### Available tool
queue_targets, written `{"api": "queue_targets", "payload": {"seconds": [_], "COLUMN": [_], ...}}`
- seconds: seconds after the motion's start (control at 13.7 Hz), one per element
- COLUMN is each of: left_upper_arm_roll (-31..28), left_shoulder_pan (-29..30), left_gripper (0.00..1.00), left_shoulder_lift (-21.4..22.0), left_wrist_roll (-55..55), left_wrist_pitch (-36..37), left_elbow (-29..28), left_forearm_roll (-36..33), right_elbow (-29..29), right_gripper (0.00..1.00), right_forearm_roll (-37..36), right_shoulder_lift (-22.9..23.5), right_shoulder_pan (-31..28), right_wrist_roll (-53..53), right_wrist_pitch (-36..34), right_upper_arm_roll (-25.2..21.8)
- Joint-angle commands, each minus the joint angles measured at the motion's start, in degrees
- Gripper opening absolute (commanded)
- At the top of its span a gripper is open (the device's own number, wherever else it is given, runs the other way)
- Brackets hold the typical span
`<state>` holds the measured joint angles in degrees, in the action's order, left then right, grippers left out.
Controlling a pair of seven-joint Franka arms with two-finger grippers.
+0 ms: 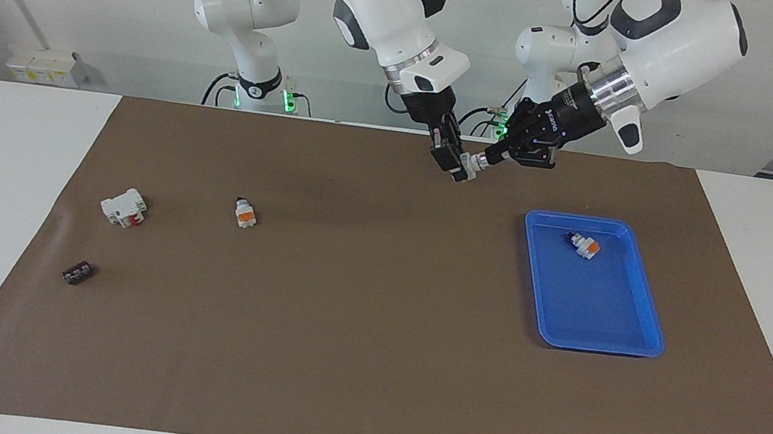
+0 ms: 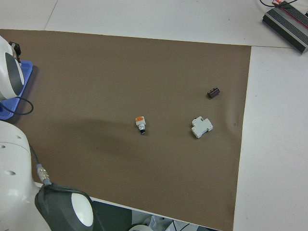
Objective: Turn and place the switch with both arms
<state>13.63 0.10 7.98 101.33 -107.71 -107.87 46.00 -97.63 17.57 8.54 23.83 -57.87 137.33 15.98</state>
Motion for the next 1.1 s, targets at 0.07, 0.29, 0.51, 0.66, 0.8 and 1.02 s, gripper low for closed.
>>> {"api": "queue_targets", "payload": {"seconds": [0.07, 0.29, 0.51, 0.66, 0.8, 1.02], "left_upper_arm_roll": [-0.6, -0.6, -0.6, -0.6, -0.6, -0.6], "left_shoulder_pan": [0.0, 0.0, 0.0, 0.0, 0.0, 0.0], "left_gripper": [0.00, 0.00, 0.00, 0.00, 0.00, 0.00], "left_shoulder_lift": [0.7, 0.9, 1.1, 1.1, 1.1, 1.1], "left_wrist_roll": [11.1, 15.0, 14.9, 14.8, 14.4, 14.1], "left_wrist_pitch": [-2.7, -2.7, -2.9, -2.9, -2.9, -2.9], "left_elbow": [-2.7, -3.2, -3.4, -3.4, -3.4, -3.4], "left_forearm_roll": [-3.9, -4.3, -4.3, -4.3, -4.3, -4.3], "right_elbow": [0.2, 0.2, 0.2, 0.2, 0.2, 0.1], "right_gripper": [0.00, 0.00, 0.00, 0.00, 0.00, 0.27], "right_forearm_roll": [-1.1, -1.1, -1.1, -1.1, -1.1, -1.0], "right_shoulder_lift": [-1.1, -1.1, -1.1, -1.1, -1.1, -1.2], "right_shoulder_pan": [0.3, 0.3, 0.3, 0.3, 0.3, 0.3], "right_wrist_roll": [2.1, 2.2, 2.2, 2.2, 2.2, 3.1], "right_wrist_pitch": [0.0, 0.0, 0.0, 0.0, 0.0, 0.0], "right_upper_arm_roll": [0.5, 0.5, 0.5, 0.5, 0.5, 0.5]}}
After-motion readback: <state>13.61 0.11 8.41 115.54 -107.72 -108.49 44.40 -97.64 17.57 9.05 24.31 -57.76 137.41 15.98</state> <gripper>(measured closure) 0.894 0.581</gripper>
